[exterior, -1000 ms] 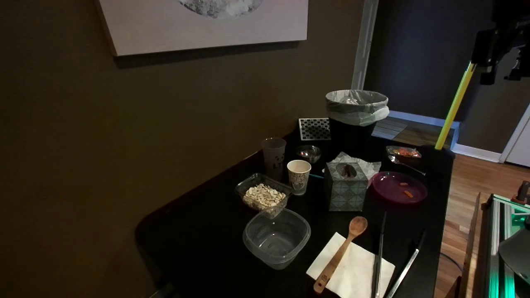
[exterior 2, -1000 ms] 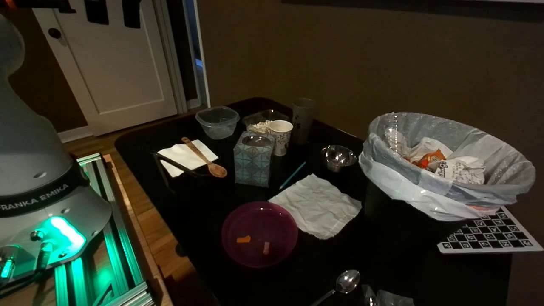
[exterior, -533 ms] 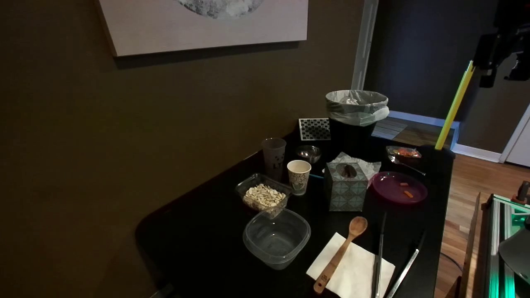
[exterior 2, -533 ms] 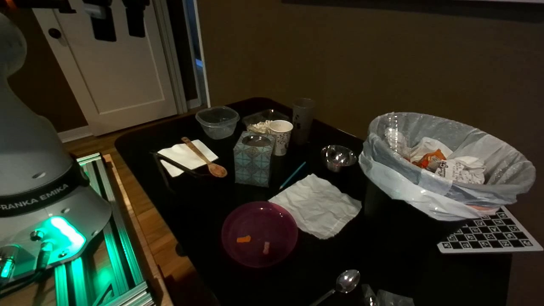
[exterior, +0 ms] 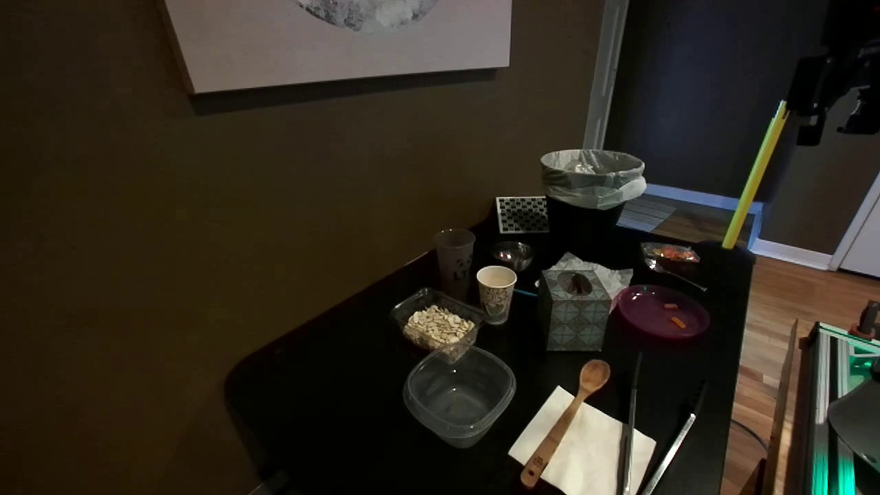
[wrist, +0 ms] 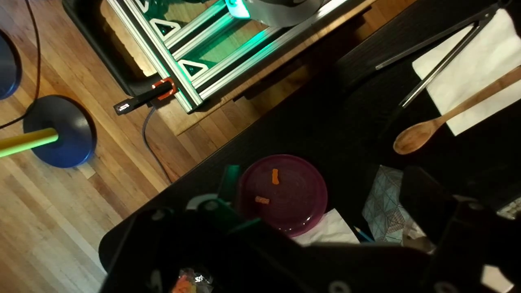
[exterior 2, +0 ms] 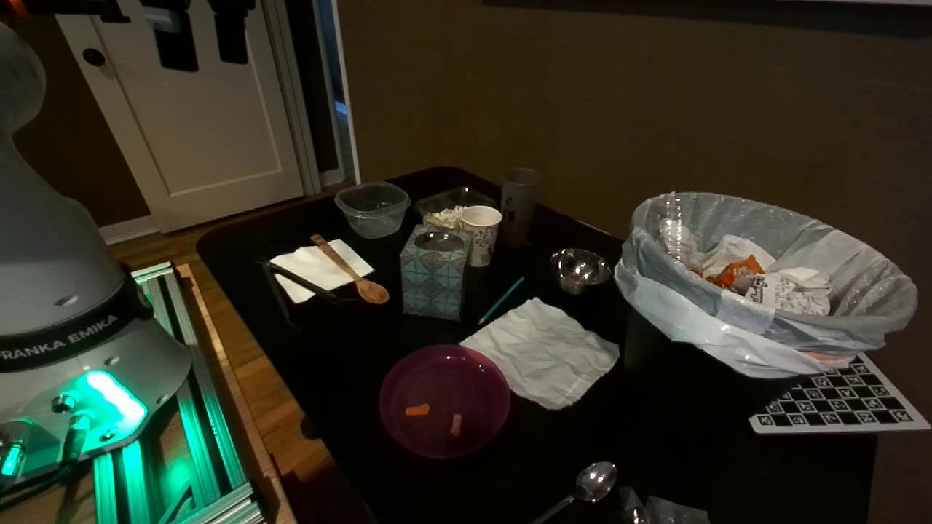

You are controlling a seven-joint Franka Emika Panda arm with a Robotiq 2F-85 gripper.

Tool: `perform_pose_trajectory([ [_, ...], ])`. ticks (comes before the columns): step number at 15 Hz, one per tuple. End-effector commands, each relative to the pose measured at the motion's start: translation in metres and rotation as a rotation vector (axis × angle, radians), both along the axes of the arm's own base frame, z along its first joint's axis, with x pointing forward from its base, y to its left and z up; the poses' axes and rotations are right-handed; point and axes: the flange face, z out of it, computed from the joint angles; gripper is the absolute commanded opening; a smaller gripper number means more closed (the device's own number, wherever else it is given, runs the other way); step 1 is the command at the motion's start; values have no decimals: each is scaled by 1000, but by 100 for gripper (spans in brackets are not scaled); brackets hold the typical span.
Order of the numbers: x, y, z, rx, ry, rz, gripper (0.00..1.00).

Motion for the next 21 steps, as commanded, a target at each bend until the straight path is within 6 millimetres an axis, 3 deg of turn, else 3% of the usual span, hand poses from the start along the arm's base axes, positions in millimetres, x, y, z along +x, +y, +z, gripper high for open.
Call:
perform_pose_trajectory([
  [1, -3, -4, -9, -26, -2, 44, 100],
  [5, -10, -27, -40, -85, -40, 217, 100],
  [6, 2, -44, -19, -90, -62, 258, 100],
  [8, 3, -63, -23, -80, -122, 332, 100],
  [10, 2, -84, -29, -36, -165, 299, 100],
  [11, 2, -66, -20, -61, -149, 293, 100],
  [14, 0, -80, -25, -29, -172, 287, 100],
  [21, 0, -80, -25, -28, -171, 288, 100],
])
